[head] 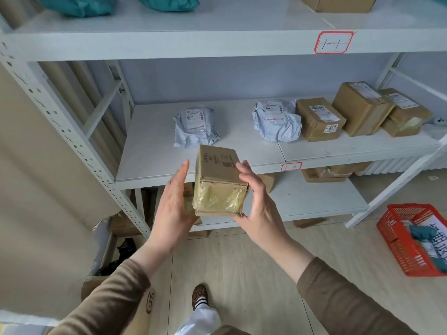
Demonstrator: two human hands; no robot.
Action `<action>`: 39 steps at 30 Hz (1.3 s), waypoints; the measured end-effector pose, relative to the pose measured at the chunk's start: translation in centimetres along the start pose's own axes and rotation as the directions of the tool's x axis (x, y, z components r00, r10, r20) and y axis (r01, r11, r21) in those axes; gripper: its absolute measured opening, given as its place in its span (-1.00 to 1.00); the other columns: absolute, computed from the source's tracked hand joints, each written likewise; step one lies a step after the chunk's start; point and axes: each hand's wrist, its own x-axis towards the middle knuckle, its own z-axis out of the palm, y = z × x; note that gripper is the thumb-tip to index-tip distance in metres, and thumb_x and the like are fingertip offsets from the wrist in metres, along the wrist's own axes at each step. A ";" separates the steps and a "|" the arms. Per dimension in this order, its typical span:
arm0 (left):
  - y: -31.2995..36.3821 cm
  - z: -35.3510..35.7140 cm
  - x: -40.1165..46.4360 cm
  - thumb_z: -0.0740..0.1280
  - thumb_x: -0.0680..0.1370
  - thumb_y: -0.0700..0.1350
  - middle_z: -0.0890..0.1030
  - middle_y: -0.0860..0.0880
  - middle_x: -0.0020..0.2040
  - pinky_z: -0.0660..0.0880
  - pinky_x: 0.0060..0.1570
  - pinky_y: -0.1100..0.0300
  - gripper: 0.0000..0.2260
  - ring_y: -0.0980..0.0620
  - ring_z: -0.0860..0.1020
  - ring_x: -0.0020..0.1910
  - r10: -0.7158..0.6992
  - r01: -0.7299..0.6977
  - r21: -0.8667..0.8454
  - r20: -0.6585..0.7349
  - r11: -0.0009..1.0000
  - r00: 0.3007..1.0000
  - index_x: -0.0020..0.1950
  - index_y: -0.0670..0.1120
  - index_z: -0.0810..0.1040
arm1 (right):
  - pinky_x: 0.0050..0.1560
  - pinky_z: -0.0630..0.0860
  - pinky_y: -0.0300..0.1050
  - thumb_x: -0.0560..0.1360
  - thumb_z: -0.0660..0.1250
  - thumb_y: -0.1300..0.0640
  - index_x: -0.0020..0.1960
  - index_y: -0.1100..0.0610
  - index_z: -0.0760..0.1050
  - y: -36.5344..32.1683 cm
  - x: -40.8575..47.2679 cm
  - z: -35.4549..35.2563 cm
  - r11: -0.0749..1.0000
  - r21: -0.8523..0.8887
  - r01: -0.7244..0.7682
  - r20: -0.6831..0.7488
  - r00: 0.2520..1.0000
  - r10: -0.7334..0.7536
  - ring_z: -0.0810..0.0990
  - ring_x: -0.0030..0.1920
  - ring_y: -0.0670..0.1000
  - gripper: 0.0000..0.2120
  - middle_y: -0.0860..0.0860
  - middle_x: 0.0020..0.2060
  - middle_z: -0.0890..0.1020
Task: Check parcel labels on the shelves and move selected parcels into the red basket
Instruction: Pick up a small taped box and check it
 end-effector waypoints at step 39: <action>-12.5 0.0 10.7 0.58 0.38 0.12 0.67 -0.15 0.24 0.55 0.28 -0.05 -0.33 -0.13 0.65 0.25 -0.766 0.598 -0.740 0.179 0.309 0.617 0.37 -0.13 0.43 | 0.23 0.54 -0.06 0.53 0.49 0.00 0.37 0.06 0.43 8.3 15.0 18.1 0.069 0.524 -0.849 0.611 0.432 0.663 0.65 0.24 0.08 -0.52 0.07 0.20 0.67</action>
